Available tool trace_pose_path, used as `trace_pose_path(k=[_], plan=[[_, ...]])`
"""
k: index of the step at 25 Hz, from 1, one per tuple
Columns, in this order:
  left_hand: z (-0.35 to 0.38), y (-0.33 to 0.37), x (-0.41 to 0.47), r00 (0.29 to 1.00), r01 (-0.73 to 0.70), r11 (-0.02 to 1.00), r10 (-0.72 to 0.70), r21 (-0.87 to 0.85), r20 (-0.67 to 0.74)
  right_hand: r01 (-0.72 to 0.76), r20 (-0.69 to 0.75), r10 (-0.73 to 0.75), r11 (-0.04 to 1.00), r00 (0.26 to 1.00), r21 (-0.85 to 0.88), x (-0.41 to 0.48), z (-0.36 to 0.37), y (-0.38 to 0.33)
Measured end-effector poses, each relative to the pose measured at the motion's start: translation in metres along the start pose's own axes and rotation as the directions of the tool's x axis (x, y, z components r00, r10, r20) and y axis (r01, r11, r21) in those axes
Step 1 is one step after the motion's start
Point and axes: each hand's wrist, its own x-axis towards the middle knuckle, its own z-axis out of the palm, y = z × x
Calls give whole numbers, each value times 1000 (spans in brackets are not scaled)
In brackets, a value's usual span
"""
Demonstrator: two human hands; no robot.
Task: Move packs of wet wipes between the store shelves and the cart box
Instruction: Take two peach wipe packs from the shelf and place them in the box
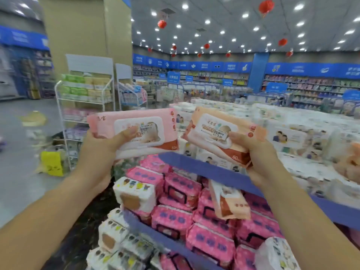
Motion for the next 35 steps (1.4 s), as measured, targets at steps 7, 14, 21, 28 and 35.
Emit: trace_pose_path(k=[7,14,21,28,35], plan=[[-306,-13,-52,912,171,977,-107,130,-397,-292,237,299,954,924,-66,-58,191,192],[-482,-74,-169,669,418,899,-211,126,-713,-528,370,614,789,697,-315,-157,293,379],[-527,-139,-285,362,682,730,-275,52,-890,-600,407,821,571,401,-560,-256,305,521],[-580,-241,-361,196,853,521,-364,-24,-911,-632,274,922,386,272,-672,-329,274,636],[-656,-356,-399,134,937,346,-463,-40,-876,-634,142,960,268,243,-725,-373,254,737]])
